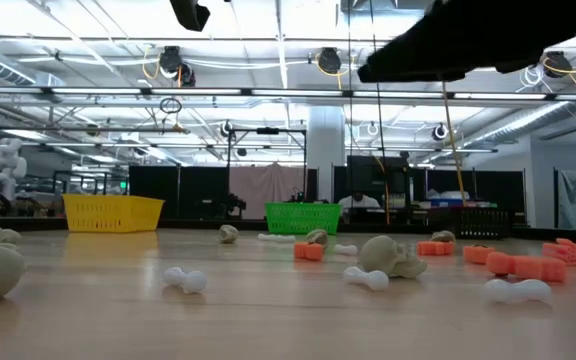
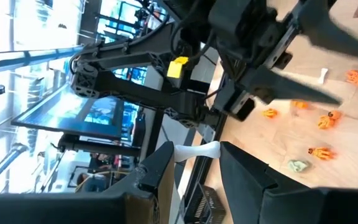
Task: Sort Halloween decoration
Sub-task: Put the white bone toy into the black bin
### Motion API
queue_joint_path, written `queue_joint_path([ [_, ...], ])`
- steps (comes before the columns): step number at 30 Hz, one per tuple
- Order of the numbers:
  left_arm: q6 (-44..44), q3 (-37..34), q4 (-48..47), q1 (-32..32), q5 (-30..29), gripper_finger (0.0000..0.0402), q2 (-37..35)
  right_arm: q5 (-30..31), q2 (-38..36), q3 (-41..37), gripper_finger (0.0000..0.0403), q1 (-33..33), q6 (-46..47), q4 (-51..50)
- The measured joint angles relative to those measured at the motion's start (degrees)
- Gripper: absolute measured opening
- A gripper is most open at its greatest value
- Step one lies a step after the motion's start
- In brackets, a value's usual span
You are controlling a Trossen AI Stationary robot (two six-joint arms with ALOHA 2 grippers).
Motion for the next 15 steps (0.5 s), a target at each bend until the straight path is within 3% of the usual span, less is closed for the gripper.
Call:
queue_joint_path([
  [9,-0.14,0.0,0.0,0.0,0.31,0.0118,0.0,-1.71,2.03,0.0,0.0196,0.19,-1.4,5.31],
  [15,-5.41,0.0,-0.03,-0.03,0.55,0.0118,0.0,-0.45,-0.59,0.25,0.0196,2.3,-12.81,5.55],
])
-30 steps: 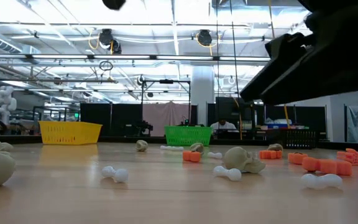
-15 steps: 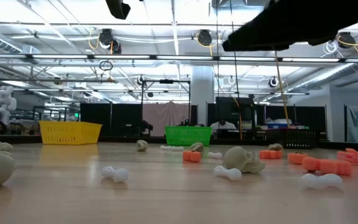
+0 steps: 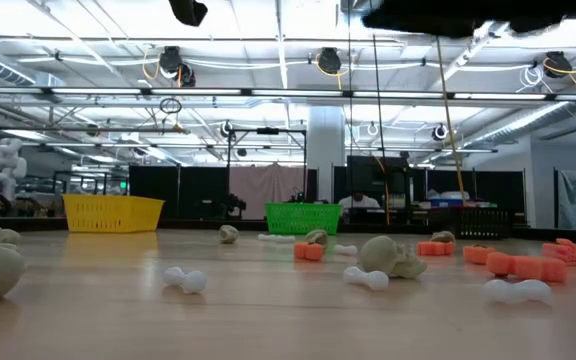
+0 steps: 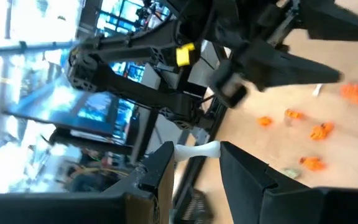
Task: Sort Halloween decoration
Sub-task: Put the white bone toy into the black bin
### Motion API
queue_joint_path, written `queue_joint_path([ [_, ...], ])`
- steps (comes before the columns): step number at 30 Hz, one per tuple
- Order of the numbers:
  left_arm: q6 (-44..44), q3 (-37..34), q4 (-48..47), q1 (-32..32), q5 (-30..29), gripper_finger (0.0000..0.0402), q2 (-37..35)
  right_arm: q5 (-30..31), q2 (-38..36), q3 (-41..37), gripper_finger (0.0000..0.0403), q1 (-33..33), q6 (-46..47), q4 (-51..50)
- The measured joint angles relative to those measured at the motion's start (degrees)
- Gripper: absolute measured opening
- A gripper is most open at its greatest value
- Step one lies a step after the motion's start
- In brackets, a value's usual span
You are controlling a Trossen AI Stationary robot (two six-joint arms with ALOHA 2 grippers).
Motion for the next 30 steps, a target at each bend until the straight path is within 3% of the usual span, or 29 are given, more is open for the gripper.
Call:
queue_joint_path([
  [6,-15.14,0.0,-0.05,-0.01,0.17,0.0118,0.0,13.92,-2.68,0.08,0.0196,1.99,-26.52,-0.41],
  [10,-24.78,0.0,-0.05,-0.01,0.98,0.0118,0.0,18.07,-2.84,0.06,0.0196,1.01,-46.41,3.85],
  [17,-38.92,0.0,-0.02,-0.04,4.26,0.0118,0.02,18.15,-2.82,0.06,0.0196,-1.49,-71.29,11.18],
  [22,-45.3,0.0,0.04,-0.03,5.77,0.0118,1.02,13.15,-2.8,0.04,0.0196,-2.67,-87.76,20.25],
  [30,-45.79,0.02,0.75,-0.13,5.77,0.0118,3.58,6.17,-2.8,0.05,0.0196,-6.02,-97.33,24.89],
])
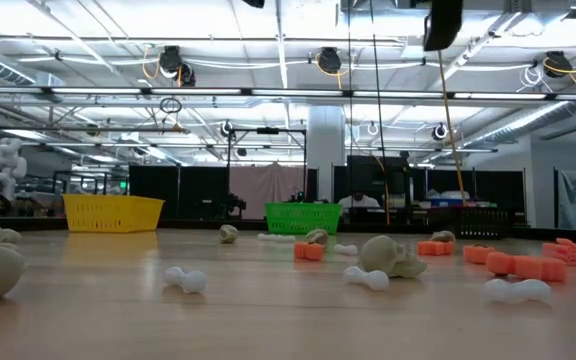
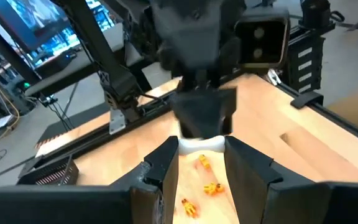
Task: Sort Halloween decoration
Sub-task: Put the white bone toy into the black bin
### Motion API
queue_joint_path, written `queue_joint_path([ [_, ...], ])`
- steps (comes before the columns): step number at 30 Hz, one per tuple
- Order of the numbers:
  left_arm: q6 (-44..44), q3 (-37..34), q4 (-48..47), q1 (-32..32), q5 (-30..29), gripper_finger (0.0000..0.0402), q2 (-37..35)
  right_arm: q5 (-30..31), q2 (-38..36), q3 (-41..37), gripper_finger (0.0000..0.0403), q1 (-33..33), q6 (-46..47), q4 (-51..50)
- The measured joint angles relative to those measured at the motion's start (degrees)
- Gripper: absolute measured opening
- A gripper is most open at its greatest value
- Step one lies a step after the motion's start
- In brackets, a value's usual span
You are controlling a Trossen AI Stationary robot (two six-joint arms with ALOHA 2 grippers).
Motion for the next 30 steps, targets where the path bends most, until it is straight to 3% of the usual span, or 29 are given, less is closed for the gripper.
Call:
queue_joint_path([
  [6,-0.04,0.0,1.8,-0.3,0.0,0.0118,-0.07,-1.07,0.0,0.01,0.0196,-1.6,1.68,-6.18],
  [19,-1.38,0.02,2.31,-0.38,0.0,0.0118,-0.09,-6.09,0.0,0.01,0.0193,-3.97,1.25,-3.76],
  [30,-1.55,0.02,2.05,-0.38,-0.01,0.0118,-0.09,-9.04,0.0,0.01,0.0104,-5.28,1.63,-3.41],
])
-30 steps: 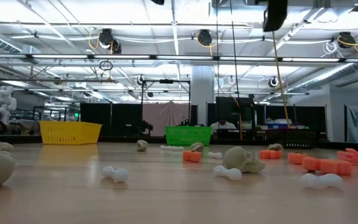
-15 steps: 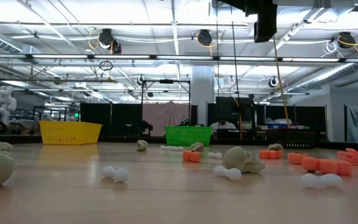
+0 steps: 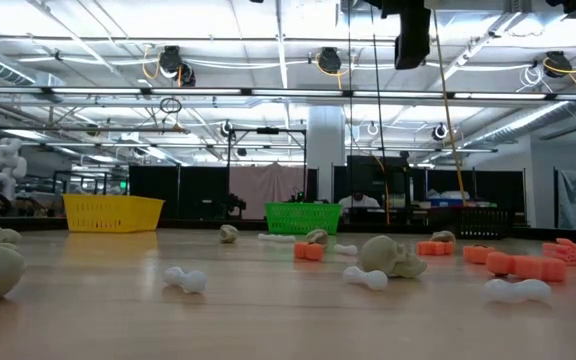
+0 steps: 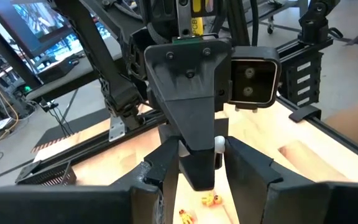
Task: Sort Halloween decoration
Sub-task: Put the white bone toy into the black bin
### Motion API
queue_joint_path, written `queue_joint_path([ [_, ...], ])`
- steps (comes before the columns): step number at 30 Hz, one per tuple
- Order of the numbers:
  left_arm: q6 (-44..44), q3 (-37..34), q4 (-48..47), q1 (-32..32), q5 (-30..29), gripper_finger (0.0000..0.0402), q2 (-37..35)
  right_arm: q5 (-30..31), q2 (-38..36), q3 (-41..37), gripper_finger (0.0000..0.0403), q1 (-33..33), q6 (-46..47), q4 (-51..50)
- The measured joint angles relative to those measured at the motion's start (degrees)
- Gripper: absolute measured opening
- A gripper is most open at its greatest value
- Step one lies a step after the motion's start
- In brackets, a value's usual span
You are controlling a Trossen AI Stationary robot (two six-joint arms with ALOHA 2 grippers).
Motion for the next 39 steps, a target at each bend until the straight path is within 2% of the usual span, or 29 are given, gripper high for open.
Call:
queue_joint_path([
  [11,-1.26,-0.02,-0.85,0.02,-0.01,0.0118,0.0,0.02,0.0,0.04,0.0014,-0.09,0.03,0.09],
  [15,-2.95,-0.02,-0.56,0.0,-0.06,0.013,0.0,0.0,0.0,0.04,0.0005,-0.09,0.14,-0.03],
  [18,-3.35,-0.02,-0.2,0.0,-0.05,0.017,0.0,0.04,0.0,0.04,0.0004,-0.11,1.66,-0.35],
  [24,-9.33,-0.02,-1.06,0.0,0.12,0.0299,-1.01,0.65,0.0,0.04,0.0002,-0.09,7.31,-0.87],
  [27,-13.43,-0.02,-4.42,0.23,-1.84,0.0341,-2.93,4.96,0.0,0.02,0.0001,-0.09,14.71,-3.34],
  [30,-16.38,-0.03,-10.28,0.43,-5.86,0.0352,-4.17,11.19,0.0,0.02,0.0001,-0.09,26.48,-9.24],
  [35,-17.84,-0.94,-14.97,0.39,-8.95,0.0338,-4.5,19.68,-1.55,0.0,0.0001,-0.8,43.46,-24.34],
  [39,-24.34,-2.74,-15.89,0.27,-12.11,0.0317,-4.48,18.01,-8.33,0.0,0.0,-3.75,60.05,-43.93],
])
